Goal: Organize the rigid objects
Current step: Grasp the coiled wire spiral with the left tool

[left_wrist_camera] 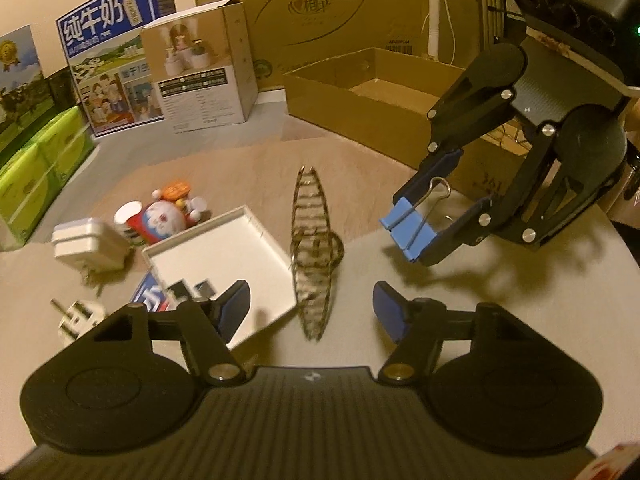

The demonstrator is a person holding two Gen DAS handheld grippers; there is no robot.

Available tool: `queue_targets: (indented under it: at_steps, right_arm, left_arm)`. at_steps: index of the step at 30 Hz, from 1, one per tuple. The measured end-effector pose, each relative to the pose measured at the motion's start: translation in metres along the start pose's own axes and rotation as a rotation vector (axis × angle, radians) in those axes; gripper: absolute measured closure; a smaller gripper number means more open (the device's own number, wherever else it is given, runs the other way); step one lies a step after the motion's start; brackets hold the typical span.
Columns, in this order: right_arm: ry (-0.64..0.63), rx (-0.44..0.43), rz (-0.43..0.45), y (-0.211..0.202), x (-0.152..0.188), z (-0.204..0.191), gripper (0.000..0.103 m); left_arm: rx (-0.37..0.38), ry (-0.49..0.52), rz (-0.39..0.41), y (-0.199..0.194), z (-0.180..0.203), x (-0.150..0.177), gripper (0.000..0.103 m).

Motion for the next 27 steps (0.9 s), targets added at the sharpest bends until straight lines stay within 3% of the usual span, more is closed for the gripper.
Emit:
queue_targets:
  at_steps: [6,14,17,27]
  right_arm:
    - [0.031,0.022,0.007,-0.009,0.005,0.013,0.062]
    - [0.066,0.043,0.024,-0.014,0.007,0.021,0.062]
    - [0.080,0.053,0.028,-0.014,0.008,0.021,0.062]
    - [0.172,0.126,0.059,-0.026,0.011,0.020,0.062]
  left_arm:
    - [0.012,-0.028,0.005,0.020,-0.001,-0.014,0.045]
    - [0.005,-0.022,-0.018,0.035,0.000,-0.022,0.066]
    - [-0.012,-0.038,-0.026,0.035,0.000,-0.021,0.079]
    - [-0.066,-0.134,-0.057,0.023,0.018,-0.020,0.079]
Point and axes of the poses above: each gripper's, at about its wrist camera, not at the fingertips, and y roughly the way its jaws point, z to its right, x to its underside, the point moved 2 cm from there along y, roughly the way its jaws point, and after that the axes turned 1 degree about x, right-handed, at the moved point
